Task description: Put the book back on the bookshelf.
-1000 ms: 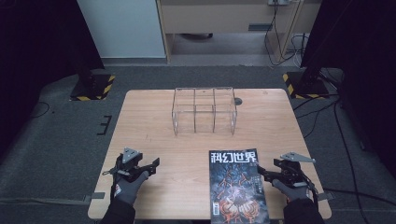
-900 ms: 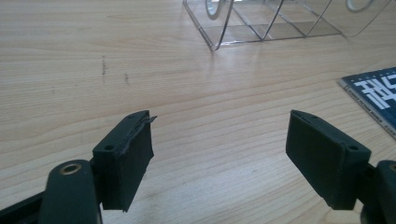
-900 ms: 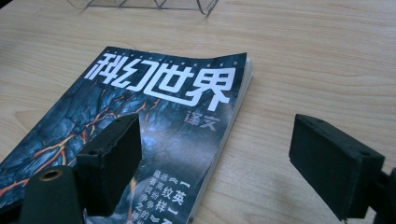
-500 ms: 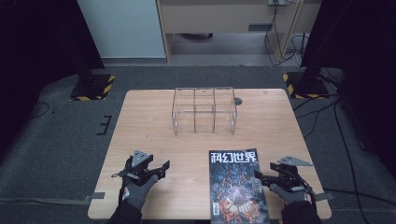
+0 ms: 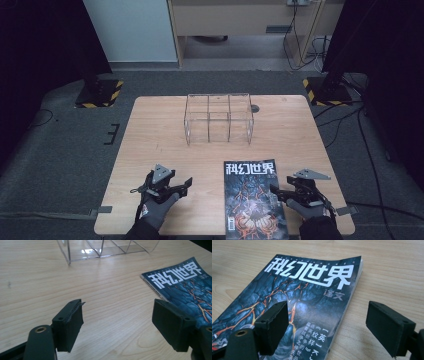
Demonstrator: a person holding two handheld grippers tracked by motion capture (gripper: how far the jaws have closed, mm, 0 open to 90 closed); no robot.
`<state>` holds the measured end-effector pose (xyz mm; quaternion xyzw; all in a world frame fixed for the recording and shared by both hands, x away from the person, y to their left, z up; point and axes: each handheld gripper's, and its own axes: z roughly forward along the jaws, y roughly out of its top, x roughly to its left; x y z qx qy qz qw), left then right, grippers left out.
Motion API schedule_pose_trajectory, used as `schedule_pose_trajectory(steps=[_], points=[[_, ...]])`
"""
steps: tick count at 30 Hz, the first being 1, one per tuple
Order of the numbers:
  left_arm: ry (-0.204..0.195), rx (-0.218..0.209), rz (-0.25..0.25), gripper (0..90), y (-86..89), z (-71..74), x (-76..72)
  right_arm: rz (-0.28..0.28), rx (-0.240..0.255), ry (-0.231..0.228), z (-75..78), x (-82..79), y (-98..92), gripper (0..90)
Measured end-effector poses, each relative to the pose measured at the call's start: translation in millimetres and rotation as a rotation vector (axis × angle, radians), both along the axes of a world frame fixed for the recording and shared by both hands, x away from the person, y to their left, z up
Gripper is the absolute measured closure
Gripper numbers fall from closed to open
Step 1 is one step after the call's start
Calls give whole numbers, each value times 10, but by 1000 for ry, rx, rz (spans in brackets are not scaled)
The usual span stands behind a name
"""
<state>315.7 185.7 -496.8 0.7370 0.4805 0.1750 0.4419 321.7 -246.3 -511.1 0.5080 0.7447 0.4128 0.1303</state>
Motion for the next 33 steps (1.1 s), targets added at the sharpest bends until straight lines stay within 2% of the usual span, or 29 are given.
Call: schedule_pose_trajectory(steps=[7,8,13,24,27,33], points=[[0,15,-42,244,-237,-35,-14,4,-19,20,-46,3,35,192],[1,28,-55,244,-303,-53,-17,10,-20,28,-52,4,38,194],[5,41,-83,245,-414,-89,-25,11,-17,32,-58,2,47,196],[33,18,-125,257,-670,-170,-31,23,-17,34,-87,8,74,196],[38,25,-136,260,-738,-196,-36,26,-17,36,-97,8,86,207],[45,13,-151,271,-817,-219,-36,29,-22,43,-115,15,112,215]])
